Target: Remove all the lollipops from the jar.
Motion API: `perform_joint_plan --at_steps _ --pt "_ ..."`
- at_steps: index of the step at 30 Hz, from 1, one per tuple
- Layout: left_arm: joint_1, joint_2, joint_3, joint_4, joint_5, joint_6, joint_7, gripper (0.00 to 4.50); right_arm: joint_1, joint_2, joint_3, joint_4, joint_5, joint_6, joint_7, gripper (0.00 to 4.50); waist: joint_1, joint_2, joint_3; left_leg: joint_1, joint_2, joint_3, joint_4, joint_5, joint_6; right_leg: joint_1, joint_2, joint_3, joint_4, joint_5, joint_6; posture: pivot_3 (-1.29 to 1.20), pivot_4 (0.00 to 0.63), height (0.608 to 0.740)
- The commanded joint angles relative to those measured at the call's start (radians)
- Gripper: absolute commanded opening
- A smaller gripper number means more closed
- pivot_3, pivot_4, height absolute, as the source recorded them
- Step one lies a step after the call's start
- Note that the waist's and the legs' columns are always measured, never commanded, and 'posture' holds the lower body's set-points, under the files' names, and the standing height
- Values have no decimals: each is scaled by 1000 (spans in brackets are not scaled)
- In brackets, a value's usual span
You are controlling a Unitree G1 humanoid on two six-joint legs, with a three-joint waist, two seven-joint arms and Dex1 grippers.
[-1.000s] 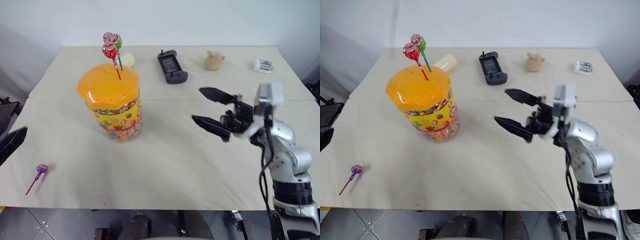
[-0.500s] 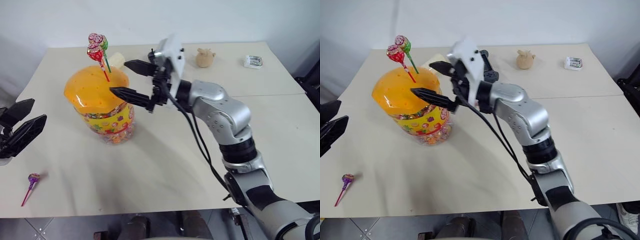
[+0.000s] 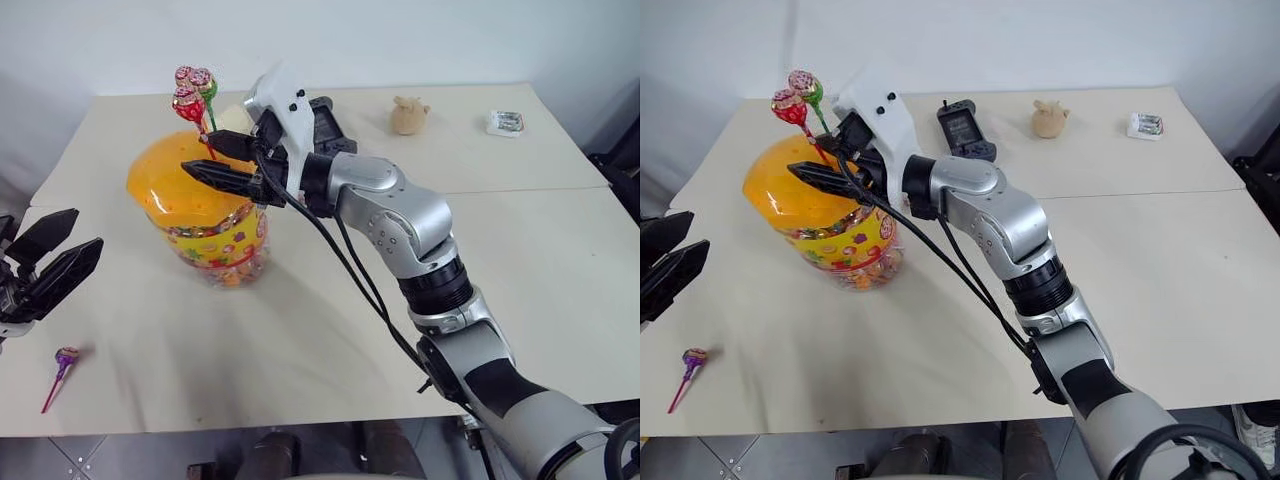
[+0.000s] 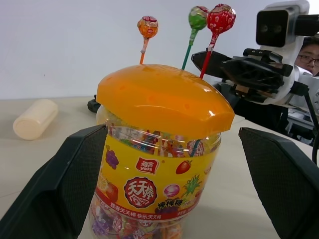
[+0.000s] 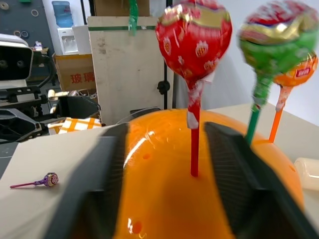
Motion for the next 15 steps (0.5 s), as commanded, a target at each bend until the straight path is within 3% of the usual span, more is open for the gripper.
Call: perform_joint_plan --at_steps 1,4,5,12,15 --pt "2 -3 17 -13 1 -27 -7 4500 -30 19 -26 -7 -9 -52 17 1151 -3 0 0 0 0 0 0 0 0 0 0 0 0 0 0 0 150 740" --pt "-2 -6 14 -14 -1 -36 -9 4500 -33 33 -47 10 0 -90 39 143 -9 0 0 0 0 0 0 0 0 0 0 0 0 0 0 0 150 740" --pt "-4 -8 13 -18 -3 -40 -9 4500 -34 42 -69 16 20 -117 59 62 -12 0 0 0 0 0 0 0 0 -1 0 0 0 0 0 0 150 740" --pt "-14 -22 -27 -49 14 -81 -42 4500 -2 -27 -248 -32 163 -227 210 62 -15 0 0 0 0 0 -1 0 0 0 0 -1 0 0 0 0 150 740" --pt "4 -2 -52 -88 32 -104 -101 4500 73 -255 -302 -74 156 -115 255 62 2 -2 -1 -1 -1 -1 1 0 0 1 -1 -2 -1 0 0 0 150 740"
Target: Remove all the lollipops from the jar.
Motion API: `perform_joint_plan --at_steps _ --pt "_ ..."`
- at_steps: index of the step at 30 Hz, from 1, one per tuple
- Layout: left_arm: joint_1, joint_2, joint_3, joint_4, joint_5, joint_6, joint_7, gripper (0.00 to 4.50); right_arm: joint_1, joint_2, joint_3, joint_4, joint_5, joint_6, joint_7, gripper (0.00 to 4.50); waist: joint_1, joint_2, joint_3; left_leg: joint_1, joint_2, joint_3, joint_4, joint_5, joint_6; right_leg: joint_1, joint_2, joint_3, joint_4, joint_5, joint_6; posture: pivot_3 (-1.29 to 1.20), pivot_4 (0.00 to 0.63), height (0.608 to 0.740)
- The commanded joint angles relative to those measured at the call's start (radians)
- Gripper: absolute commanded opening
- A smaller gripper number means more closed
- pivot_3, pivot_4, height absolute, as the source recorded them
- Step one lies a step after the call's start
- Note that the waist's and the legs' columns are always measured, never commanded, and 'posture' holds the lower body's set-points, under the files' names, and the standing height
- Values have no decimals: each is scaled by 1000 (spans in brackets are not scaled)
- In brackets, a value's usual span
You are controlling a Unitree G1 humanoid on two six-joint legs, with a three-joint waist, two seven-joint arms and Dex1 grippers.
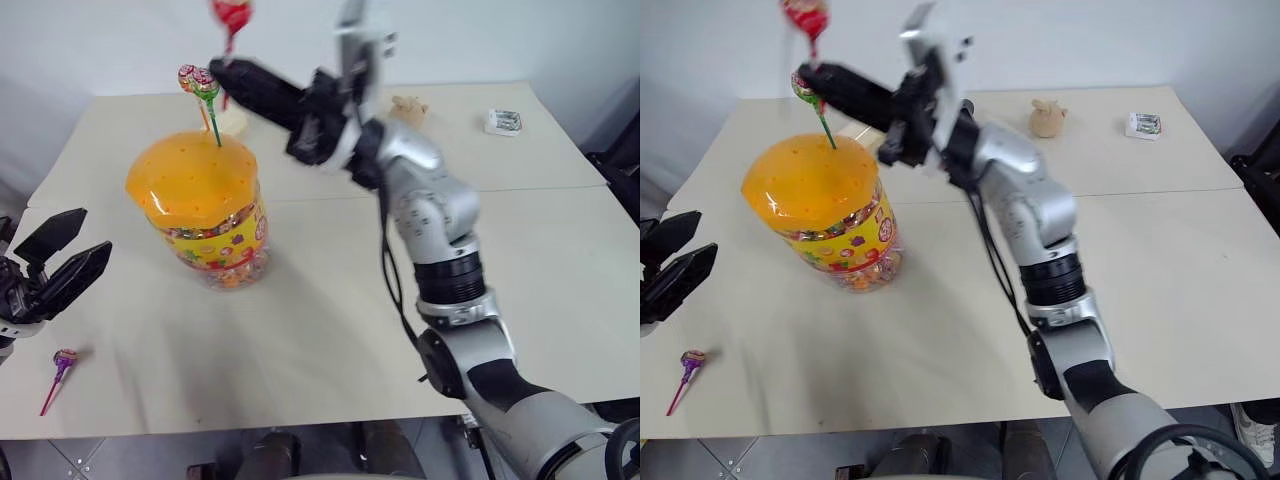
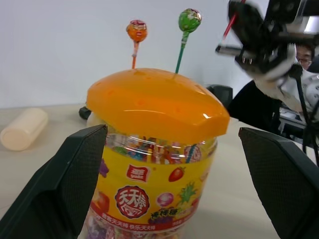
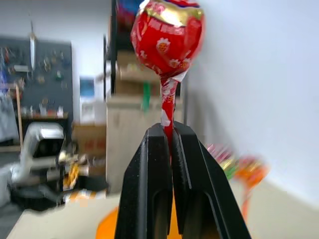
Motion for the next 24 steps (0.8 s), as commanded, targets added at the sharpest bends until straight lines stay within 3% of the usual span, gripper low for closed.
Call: perform_joint_plan --at_steps 1,5,9,15,18,24 --pt "25 35 -2 -80 24 -40 -74 4500 98 -252 -49 -59 -36 89 68 62 16 -1 -1 0 0 0 0 0 1 1 0 0 -1 0 0 0 150 740" --pt "100 73 -3 -143 38 -32 -137 4500 255 -510 9 -62 -152 107 125 62 21 2 1 0 -1 2 0 -2 3 2 -1 1 -5 0 0 0 150 740" --pt "193 85 -9 -219 67 -48 -197 4500 504 -739 35 -13 -302 36 176 62 18 3 2 -1 2 7 -3 -2 3 -1 -1 3 -5 0 0 0 150 740" --pt "226 56 -38 -224 108 -97 -218 4500 638 -860 89 145 -488 -243 210 62 16 4 3 2 3 25 -1 -2 3 -4 -2 5 -5 2 3 0 150 740" --pt "227 40 -38 -217 112 -109 -210 4500 659 -870 77 217 -490 -237 230 683 21 4 3 8 5 26 -1 -2 3 2 -1 7 -6 3 3 0 150 740" --pt "212 15 -27 -198 105 -116 -168 4500 645 -836 29 193 -396 -285 344 2725 33 4 3 14 6 25 -2 -5 4 8 0 6 -11 3 2 0 150 740"
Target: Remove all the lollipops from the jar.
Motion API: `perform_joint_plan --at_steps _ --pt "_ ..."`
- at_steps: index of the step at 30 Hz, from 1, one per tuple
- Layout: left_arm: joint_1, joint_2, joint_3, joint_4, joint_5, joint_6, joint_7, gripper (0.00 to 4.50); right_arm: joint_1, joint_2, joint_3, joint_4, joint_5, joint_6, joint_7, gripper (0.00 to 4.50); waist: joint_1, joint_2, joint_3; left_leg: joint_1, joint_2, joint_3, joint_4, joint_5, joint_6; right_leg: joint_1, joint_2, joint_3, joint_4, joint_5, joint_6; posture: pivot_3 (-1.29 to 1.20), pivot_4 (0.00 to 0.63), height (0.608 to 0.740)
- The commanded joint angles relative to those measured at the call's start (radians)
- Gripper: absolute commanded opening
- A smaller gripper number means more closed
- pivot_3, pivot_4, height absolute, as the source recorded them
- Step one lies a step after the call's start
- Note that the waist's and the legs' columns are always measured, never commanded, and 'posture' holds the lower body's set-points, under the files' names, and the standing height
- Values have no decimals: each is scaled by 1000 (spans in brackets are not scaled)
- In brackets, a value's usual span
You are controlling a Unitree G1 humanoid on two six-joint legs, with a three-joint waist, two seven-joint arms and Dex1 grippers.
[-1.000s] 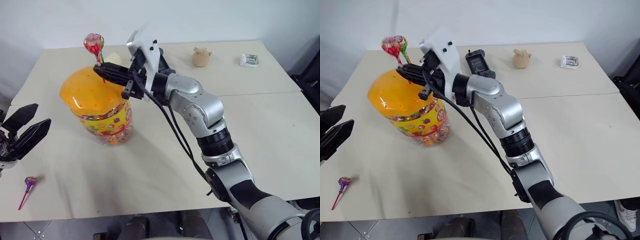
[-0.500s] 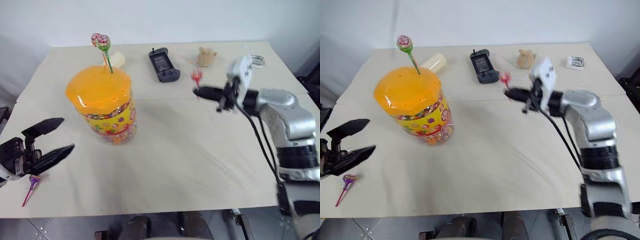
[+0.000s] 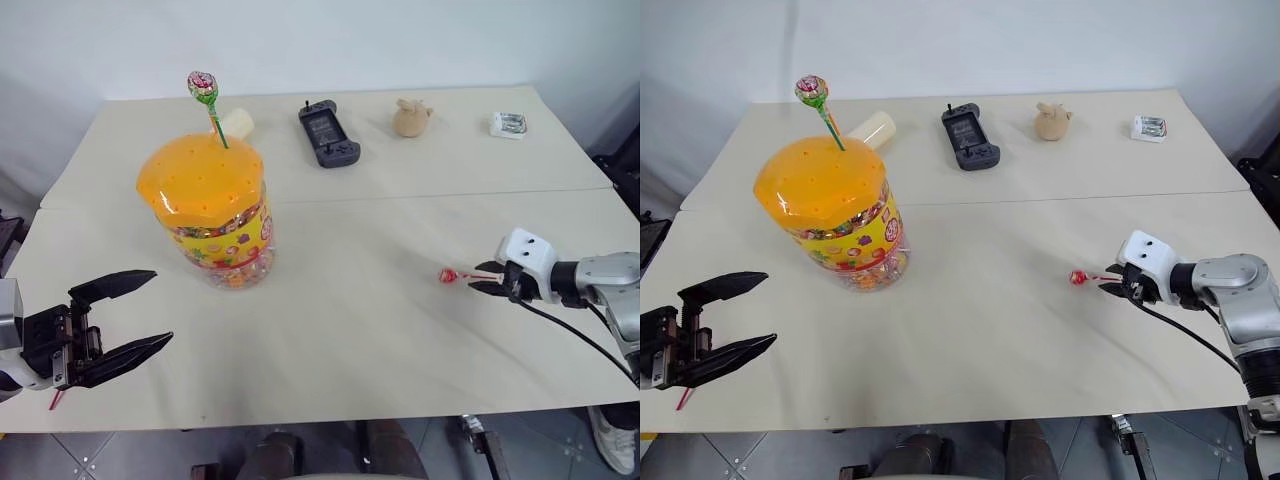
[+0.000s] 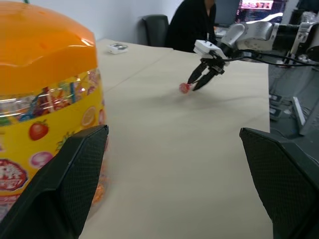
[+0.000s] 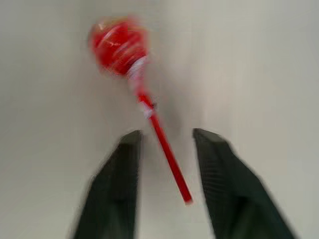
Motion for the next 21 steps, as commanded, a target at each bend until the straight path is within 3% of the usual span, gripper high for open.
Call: perform_joint_plan --at_steps 1,4,7,10,15,21 --pt "-13 -20 31 21 -16 -17 39 4500 -24 41 -62 -41 111 -51 90 2996 4 0 0 0 0 0 0 0 0 0 0 0 -1 0 0 0 150 740" --pt "-36 -39 63 44 -55 -7 89 4500 -80 105 -115 -94 239 -12 141 4031 -1 1 1 0 3 2 0 -1 -1 0 3 1 -1 0 0 0 150 740" --pt "-94 -77 131 99 -125 -1 204 4500 -205 223 -145 -180 399 118 112 4031 -7 2 1 0 9 2 1 -2 -4 0 9 0 -2 2 -2 0 150 740" --pt "-109 -100 173 145 -143 -6 257 4500 -359 382 -142 -234 506 278 -21 4031 -15 2 1 1 15 1 1 -3 -9 -1 14 -1 -2 3 -6 0 150 740" --pt "-95 -110 188 179 -153 -6 264 4500 -575 606 -65 -218 504 399 -179 4031 -13 2 1 -1 18 0 0 -5 -11 -3 16 -2 2 1 -9 0 150 740" --pt "-91 -113 155 158 -168 7 257 4500 -754 797 18 -78 399 392 -296 4031 -12 1 0 -3 12 -2 2 -5 -8 -4 13 -4 5 1 -10 0 150 740"
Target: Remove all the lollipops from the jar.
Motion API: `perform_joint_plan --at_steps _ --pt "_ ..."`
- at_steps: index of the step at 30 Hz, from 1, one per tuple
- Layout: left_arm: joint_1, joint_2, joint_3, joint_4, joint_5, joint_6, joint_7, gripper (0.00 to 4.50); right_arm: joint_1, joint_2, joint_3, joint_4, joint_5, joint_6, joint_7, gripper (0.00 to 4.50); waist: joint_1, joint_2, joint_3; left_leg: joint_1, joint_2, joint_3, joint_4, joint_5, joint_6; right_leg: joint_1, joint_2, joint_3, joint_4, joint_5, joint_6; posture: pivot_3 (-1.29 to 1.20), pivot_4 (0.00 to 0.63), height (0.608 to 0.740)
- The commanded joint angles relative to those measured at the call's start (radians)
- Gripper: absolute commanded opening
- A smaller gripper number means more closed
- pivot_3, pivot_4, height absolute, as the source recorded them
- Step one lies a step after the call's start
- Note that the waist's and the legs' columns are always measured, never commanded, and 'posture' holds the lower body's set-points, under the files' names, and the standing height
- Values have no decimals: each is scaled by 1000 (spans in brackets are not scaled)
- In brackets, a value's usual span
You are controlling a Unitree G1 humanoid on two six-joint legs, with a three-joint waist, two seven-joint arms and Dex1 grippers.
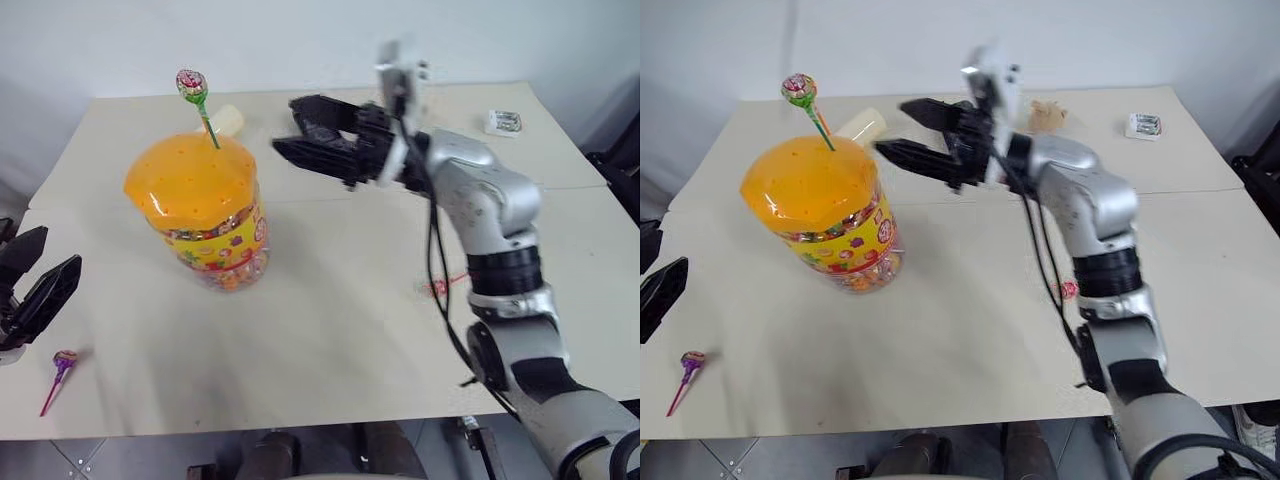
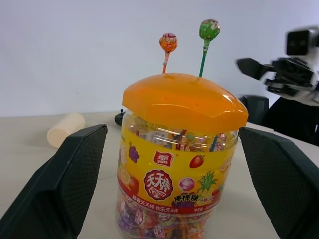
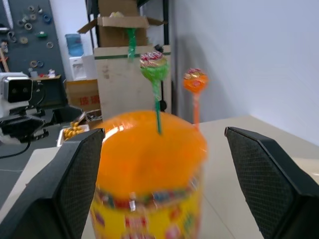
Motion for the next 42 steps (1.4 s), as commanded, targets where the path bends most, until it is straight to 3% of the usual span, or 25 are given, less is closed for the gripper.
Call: perform_joint_plan --at_steps 1,10,13,23,28,33,37,42 --pt "0 1 4 -35 -27 5 -5 4500 -69 57 28 42 -47 -20 -38 4031 -1 -1 0 0 0 0 0 0 0 0 0 0 0 0 0 0 150 740" --pt "-4 -1 -25 -61 -29 14 0 4500 -170 217 63 189 -147 -49 -114 4031 -12 0 0 0 1 1 0 0 0 -3 1 1 3 0 -1 0 150 740" --pt "-7 2 -28 -64 -31 16 2 4500 -180 245 59 195 -151 -62 -110 3461 -13 -1 0 0 1 1 -1 0 0 -3 1 1 3 0 -1 0 150 740" --pt "-34 19 -42 -62 -34 25 -15 4500 -190 263 -34 228 -114 -174 -71 26 -16 0 0 0 1 1 -1 0 0 -4 1 1 3 0 -1 0 150 740" --pt "-53 46 -102 -96 14 10 -72 4500 -197 209 -151 221 -33 -247 6 26 -27 0 0 -1 1 1 -1 0 0 -4 1 0 3 0 -1 0 150 740" --pt "-27 103 -179 -190 60 12 -153 4500 -126 -38 -171 155 -47 -179 115 26 -17 -1 -1 -3 0 0 -1 0 0 -4 0 0 2 0 -1 0 150 740" --pt "33 152 -220 -228 131 -18 -253 4500 49 -352 -89 6 -116 -47 237 26 -3 0 0 -5 0 1 -1 -1 2 -6 0 0 -1 0 0 0 150 740" --pt "75 134 -216 -196 175 -65 -284 4500 347 -645 -41 -96 -282 -162 303 26 -5 1 0 -14 1 5 0 -2 3 -17 0 1 0 0 0 0 150 740"
